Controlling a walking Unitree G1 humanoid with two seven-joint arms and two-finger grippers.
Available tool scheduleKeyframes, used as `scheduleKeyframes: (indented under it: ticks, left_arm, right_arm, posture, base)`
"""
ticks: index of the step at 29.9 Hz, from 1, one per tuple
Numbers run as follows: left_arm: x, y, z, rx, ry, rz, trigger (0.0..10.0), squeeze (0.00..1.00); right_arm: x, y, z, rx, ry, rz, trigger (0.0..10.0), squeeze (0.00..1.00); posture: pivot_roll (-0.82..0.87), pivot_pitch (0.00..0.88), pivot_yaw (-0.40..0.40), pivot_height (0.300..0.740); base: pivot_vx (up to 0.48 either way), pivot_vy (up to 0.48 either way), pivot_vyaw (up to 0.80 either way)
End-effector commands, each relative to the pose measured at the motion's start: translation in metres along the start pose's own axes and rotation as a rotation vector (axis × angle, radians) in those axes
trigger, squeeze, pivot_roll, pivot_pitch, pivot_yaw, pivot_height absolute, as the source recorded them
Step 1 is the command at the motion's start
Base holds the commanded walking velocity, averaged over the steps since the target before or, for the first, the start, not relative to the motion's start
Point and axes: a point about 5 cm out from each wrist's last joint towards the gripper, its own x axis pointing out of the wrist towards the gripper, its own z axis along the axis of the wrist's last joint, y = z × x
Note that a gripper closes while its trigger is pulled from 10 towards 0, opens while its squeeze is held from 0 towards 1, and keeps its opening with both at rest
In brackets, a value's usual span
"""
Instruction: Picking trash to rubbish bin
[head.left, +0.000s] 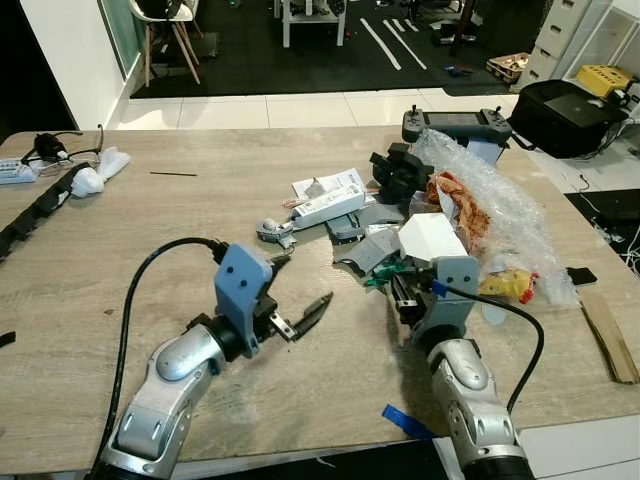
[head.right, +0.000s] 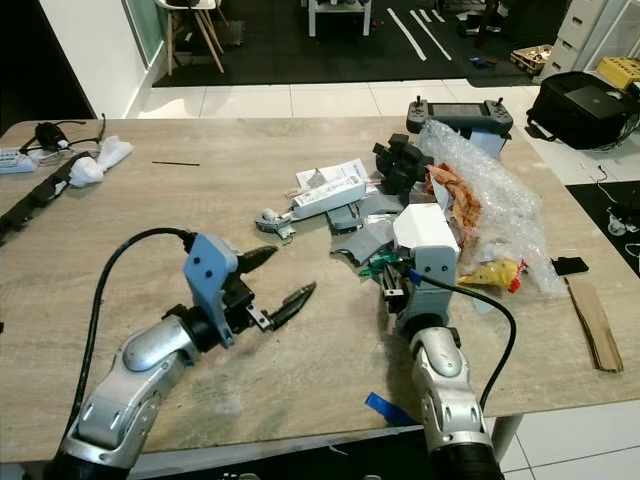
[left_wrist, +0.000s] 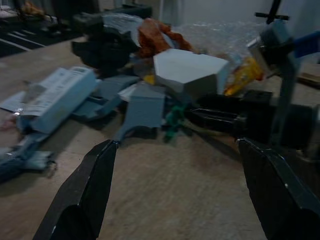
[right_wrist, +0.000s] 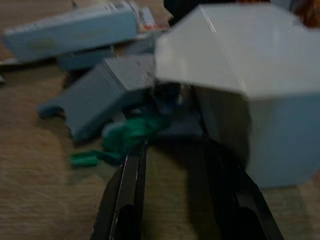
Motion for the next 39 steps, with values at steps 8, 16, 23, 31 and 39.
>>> scheduleKeyframes:
  ticks: [8, 16, 23, 31, 39]
  left_arm:
    - [-0.004, -0.001, 0.000, 0.014, 0.018, -0.008, 10.0, 0.00]
    - [-0.008, 0.001, 0.002, 0.018, 0.027, -0.005, 10.0, 0.00]
    - [-0.009, 0.000, 0.002, 0.014, 0.027, -0.013, 10.0, 0.00]
    - [-0.010, 0.000, 0.002, 0.012, 0.030, -0.011, 10.0, 0.00]
    - [-0.011, 0.001, 0.003, 0.015, 0.035, 0.000, 10.0, 0.00]
  right_arm:
    - [0.007, -0.007, -0.008, 0.008, 0.011, 0.005, 10.0, 1.00]
    - [0.016, 0.002, -0.001, 0.035, -0.030, 0.071, 10.0, 1.00]
    - [0.017, 0.013, 0.012, 0.032, -0.101, 0.130, 10.0, 1.00]
    - [0.019, 0.011, 0.016, 0.035, -0.125, 0.122, 10.0, 0.09]
    - [0.026, 0.009, 0.010, 0.042, -0.101, 0.136, 10.0, 0.00]
  posture:
    - [-0.04, 0.124, 0.021, 0.740]
    - [-0.03, 0.124, 0.023, 0.740]
    - [-0.02, 0.128, 0.026, 0.740]
    - [-0.02, 0.136, 0.030, 0.740]
    - [-0.01, 0.162, 0.039, 0.740]
  base:
    - [0.000, 0.000, 0.00]
    - [0.000, 0.000, 0.00]
    - [0.000, 0.000, 0.00]
    - [0.000, 0.000, 0.00]
    - [0.000, 0.000, 0.00]
